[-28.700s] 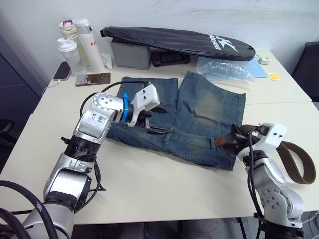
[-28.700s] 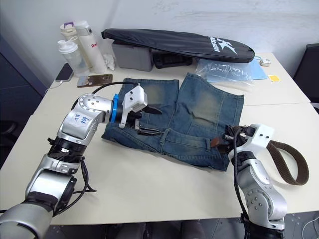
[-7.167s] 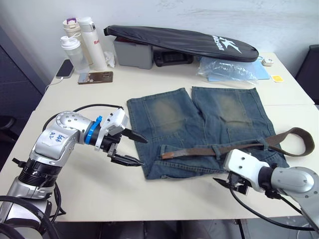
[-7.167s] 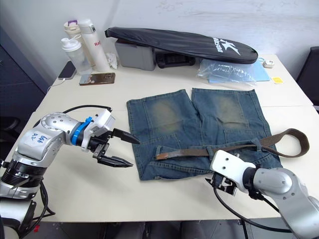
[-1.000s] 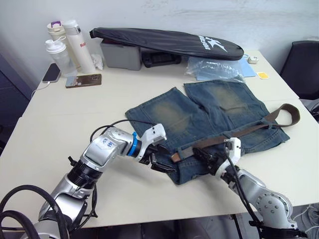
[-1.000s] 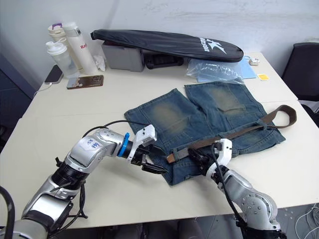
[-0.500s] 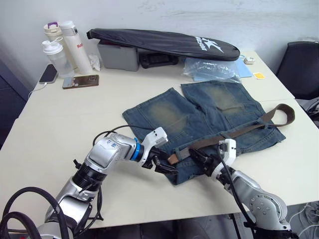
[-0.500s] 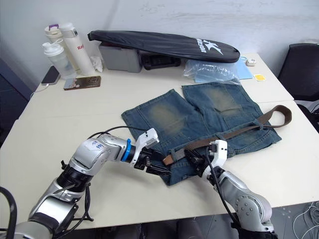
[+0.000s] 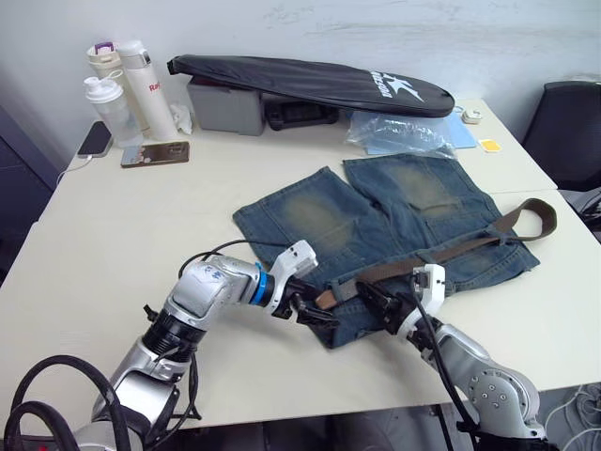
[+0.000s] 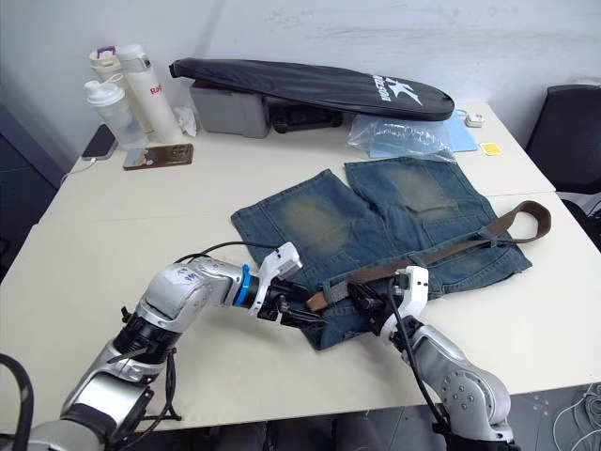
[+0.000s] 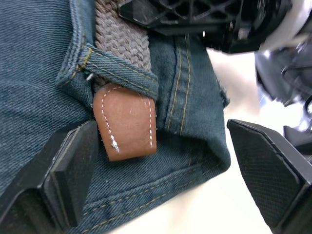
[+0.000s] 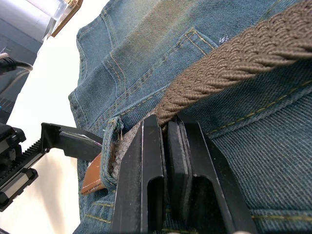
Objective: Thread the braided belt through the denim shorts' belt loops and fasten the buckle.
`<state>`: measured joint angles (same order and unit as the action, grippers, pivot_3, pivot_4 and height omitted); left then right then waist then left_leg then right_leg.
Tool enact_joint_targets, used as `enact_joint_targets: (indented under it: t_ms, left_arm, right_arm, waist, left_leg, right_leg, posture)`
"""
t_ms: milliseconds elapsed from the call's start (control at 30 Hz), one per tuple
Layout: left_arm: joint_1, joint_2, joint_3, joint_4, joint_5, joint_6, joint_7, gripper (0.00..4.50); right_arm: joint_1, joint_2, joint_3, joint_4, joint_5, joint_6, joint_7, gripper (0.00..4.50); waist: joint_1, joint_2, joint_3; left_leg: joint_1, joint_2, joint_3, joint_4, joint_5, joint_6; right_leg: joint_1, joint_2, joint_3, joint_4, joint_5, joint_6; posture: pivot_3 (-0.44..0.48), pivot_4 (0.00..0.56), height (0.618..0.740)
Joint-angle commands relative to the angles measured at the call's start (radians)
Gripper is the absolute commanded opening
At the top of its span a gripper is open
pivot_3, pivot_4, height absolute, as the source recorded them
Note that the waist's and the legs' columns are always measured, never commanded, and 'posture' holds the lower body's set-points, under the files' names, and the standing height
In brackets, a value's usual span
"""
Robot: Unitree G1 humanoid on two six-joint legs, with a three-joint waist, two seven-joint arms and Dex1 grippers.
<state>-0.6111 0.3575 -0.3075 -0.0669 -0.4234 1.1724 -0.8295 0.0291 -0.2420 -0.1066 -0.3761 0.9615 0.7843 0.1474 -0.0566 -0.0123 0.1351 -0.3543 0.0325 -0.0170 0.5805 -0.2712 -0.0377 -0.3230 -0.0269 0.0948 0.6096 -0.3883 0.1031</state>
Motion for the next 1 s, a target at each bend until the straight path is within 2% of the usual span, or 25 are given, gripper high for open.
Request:
enact_joint_targets:
  t_ms: [33,133,267,500,600,833,1000]
  left_arm:
    - [0.003,-0.056,0.066,0.013,-0.049,0.046,0.041,3.21]
    - [0.0,-0.077,0.105,0.029,-0.065,0.072,0.056,1.71]
    - [0.005,-0.078,0.106,0.027,-0.066,0.076,0.061,0.15]
    - [-0.007,-0.09,0.131,0.041,-0.075,0.075,0.078,0.04]
    - [-0.016,-0.085,0.133,0.052,-0.071,0.063,0.079,0.0]
    - [-0.023,-0.076,0.132,0.072,-0.077,0.034,0.057,0.0]
    - [-0.024,-0.067,0.124,0.068,-0.083,0.028,0.053,0.0]
  right_arm:
    - [0.017,0.028,0.049,0.004,0.014,0.043,0.018,0.0]
    - [0.021,0.029,0.052,0.005,0.008,0.047,0.015,0.0]
    - [0.021,0.031,0.052,0.008,0.001,0.051,0.014,0.0]
    - [0.025,0.003,0.041,-0.017,-0.007,0.08,-0.007,0.0]
    - [0.046,-0.057,0.034,-0.094,-0.005,0.108,0.0,1.06]
    - [0.112,-0.208,-0.087,-0.325,0.093,0.176,-0.046,4.48]
    - [0.127,-0.354,-0.154,-0.394,0.081,0.192,-0.033,4.48]
  waist:
    - [0.0,0.0,0.0]
    - [-0.001,0.0,0.0]
    - [0.0,0.0,0.0]
    - [0.001,0.0,0.0]
    - [0.005,0.001,0.001]
    - [0.026,0.003,0.002]
    - [0.029,0.001,0.006]
  left_leg:
    - [0.0,0.0,0.0,0.0,0.0,0.0]
    - [0.0,0.0,0.0,0.0,0.0,0.0]
    - [0.0,0.0,0.0,-0.001,0.0,-0.003]
    - [0.0,0.0,0.0,0.0,0.0,-0.005]
    - [-0.001,-0.001,0.0,0.0,-0.001,-0.005]
    - [-0.003,-0.002,0.0,0.0,-0.001,-0.006]
    - [-0.005,-0.003,0.001,0.002,-0.002,-0.005]
  right_leg:
    - [0.0,0.0,0.0,0.0,0.0,0.0]
    - [-0.001,0.0,0.0,0.0,0.0,0.0]
    - [-0.001,0.0,0.0,0.0,0.0,0.0]
    - [0.0,0.0,0.0,-0.001,0.0,0.0]
    - [-0.001,-0.001,0.0,-0.001,0.0,0.0]
    - [-0.001,-0.001,0.0,-0.005,0.0,0.0]
    - [-0.001,-0.002,0.001,-0.008,0.001,0.002]
  posture:
    - [0.0,0.15,0.74]
    - [0.0,0.15,0.74]
    - [0.0,0.15,0.74]
    - [0.0,0.15,0.74]
    - [0.0,0.15,0.74]
    - [0.0,0.15,0.74]
    - [0.0,0.15,0.74]
